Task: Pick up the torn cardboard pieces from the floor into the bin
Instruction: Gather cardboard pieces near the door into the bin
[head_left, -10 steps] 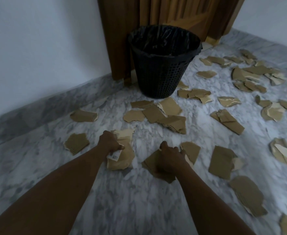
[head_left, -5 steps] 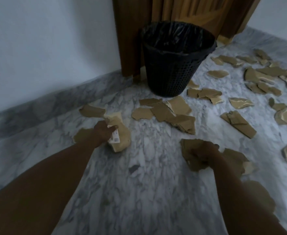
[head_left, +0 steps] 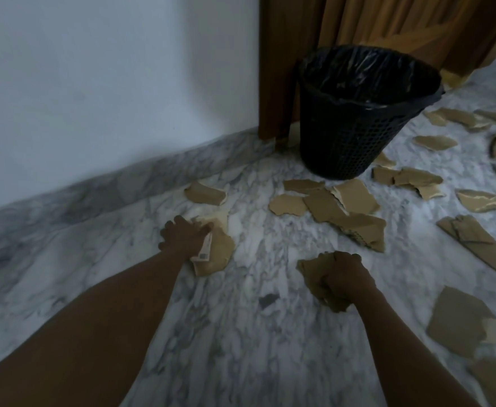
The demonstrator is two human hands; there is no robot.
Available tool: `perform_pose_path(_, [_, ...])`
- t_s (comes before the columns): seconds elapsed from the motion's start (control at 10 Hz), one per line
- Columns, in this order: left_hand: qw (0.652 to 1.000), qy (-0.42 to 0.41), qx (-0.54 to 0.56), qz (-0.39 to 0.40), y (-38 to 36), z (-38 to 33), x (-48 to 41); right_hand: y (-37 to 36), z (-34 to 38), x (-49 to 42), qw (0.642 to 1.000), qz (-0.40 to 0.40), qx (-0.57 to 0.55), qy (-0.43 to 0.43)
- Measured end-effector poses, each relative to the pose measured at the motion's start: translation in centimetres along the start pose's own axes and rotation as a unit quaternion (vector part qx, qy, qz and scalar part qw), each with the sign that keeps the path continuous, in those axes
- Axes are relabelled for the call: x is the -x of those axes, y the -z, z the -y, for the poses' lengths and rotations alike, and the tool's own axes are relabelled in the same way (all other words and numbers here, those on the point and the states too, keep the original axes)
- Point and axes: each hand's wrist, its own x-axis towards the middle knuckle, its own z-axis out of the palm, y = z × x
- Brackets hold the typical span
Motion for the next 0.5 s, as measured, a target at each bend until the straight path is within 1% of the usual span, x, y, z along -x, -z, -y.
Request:
perform_pose_path(0.1, [0.997, 0.009, -0.044, 0.060, 0.9, -0.4, 0.8, 0.2, -0.4, -0.5, 0.999, 0.047, 0.003, 0.021])
perform_pose_path(0.2, [0.990, -0.013, -0.035, 0.137, 1.3, -0.4, 0.3, -1.8, -2.8, -5.1, 0.999, 0.047, -0.013, 0.000])
perform_pose_path(0.3, [0.984, -0.056, 0.028, 0.165, 1.2, -1.3, -0.4, -1.7, -1.8, -4.3, 0.998, 0.051, 0.010, 0.043])
perform_pose_path(0.4, [0.976, -0.139, 0.001, 0.169, 1.5, -3.5, -2.2, 0.8, 1.5, 0.9, 0.998, 0.008, 0.030, 0.054])
perform_pose_path(0.5, [0.949, -0.160, -0.197, 0.189, 1.9, -6.2, -4.5, 0.6, 2.5, 1.9, 0.994, -0.036, 0.007, 0.101])
